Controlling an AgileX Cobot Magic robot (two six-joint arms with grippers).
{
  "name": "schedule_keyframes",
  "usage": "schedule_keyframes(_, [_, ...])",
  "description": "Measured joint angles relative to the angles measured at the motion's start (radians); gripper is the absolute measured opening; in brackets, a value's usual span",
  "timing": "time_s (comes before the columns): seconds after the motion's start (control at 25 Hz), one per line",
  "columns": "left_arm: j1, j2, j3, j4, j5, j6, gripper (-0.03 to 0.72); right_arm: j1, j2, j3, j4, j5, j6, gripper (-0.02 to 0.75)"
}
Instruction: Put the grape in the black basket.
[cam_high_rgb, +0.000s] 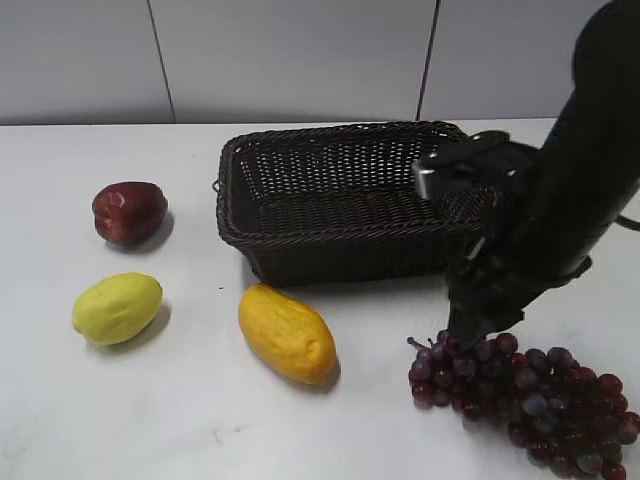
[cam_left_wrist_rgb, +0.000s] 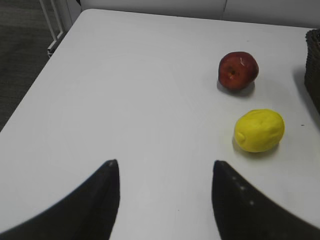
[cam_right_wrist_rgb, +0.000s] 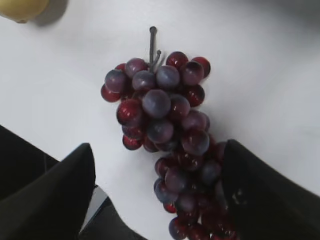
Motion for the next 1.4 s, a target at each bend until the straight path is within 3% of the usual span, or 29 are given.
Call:
schedule_keyframes(0.32, [0.000,0.000,0.000,0.000,0.000,0.000,0.552,0.044,0.205,-0.001,-0.042,-0.061,0.006,0.577])
schedule_keyframes(0.44, [0.000,0.000,0.000,0.000,0.000,0.000,0.552,0.044,0.228,-0.002,-0.058,-0.059,0.006,0.443])
schedule_keyframes(0.52, [0.000,0.000,0.000,0.000,0.000,0.000,0.552,0.044,0.226,-0.002,-0.059,-0.058,0.006,0.272])
schedule_keyframes(0.88, [0.000,0.000,0.000,0.000,0.000,0.000,0.552,0.044,-0.028,-0.038,-0.059,-0.003,0.008,0.263])
schedule_keyframes(1.16, [0.000,0.000,0.000,0.000,0.000,0.000,0.552,0.044,-0.166,-0.297,-0.077,-0.022,0.009,0.262])
schedule_keyframes(1.4, [0.000,0.000,0.000,0.000,0.000,0.000,0.552,0.044,-0.102,-0.466,-0.116,-0.175,0.009,0.260])
